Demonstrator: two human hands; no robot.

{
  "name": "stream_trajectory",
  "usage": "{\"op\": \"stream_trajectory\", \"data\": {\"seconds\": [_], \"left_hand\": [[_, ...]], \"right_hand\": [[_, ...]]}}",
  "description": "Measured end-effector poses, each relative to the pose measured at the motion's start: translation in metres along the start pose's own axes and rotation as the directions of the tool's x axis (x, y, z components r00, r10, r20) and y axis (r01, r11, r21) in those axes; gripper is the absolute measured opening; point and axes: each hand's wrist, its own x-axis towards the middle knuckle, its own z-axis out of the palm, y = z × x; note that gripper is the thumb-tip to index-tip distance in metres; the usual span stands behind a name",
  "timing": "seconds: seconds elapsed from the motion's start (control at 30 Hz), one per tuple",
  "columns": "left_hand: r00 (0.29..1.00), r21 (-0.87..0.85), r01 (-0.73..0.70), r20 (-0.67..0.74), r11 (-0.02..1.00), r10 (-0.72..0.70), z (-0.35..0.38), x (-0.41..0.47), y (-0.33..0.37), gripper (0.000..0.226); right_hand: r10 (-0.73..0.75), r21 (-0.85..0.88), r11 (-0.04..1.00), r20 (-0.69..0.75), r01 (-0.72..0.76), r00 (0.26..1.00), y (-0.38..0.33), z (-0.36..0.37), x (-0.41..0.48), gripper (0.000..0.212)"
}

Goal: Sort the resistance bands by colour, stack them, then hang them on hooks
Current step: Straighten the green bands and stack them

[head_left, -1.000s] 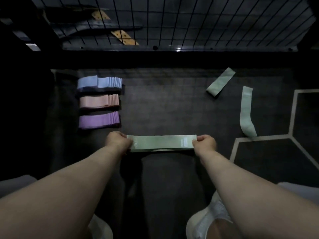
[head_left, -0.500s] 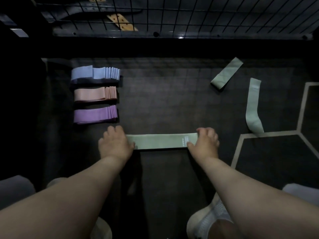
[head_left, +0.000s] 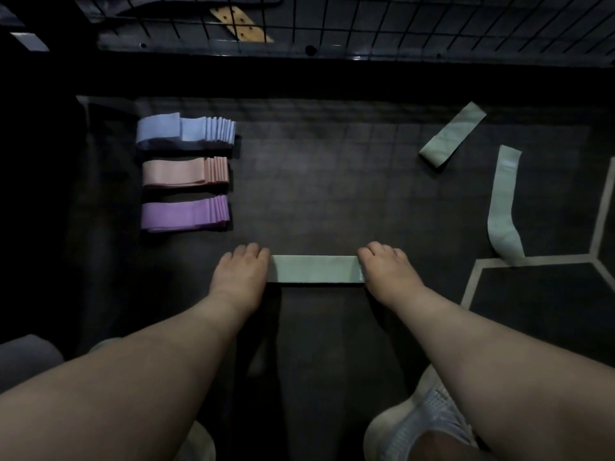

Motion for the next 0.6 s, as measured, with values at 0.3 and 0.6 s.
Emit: {"op": "stream_trajectory", "data": {"seconds": [0.3, 0.6], "left_hand": [[0.996, -0.144, 0.068, 0.069, 0.987, -0.059, 0.004, -0.004, -0.001, 0.094], [0.758, -0.75, 0.552, 0.269, 0.364, -0.595, 0.015, -0.004, 0.005, 0.045]], "right_hand": [[0.022, 0.168, 0.985, 0.01, -0.023, 1.0, 0.01, 0.002, -0.012, 0.088], [0.707, 0.877, 0.153, 0.225, -0.455, 0.67, 0.008, 0.023, -0.014, 0.026]]}}
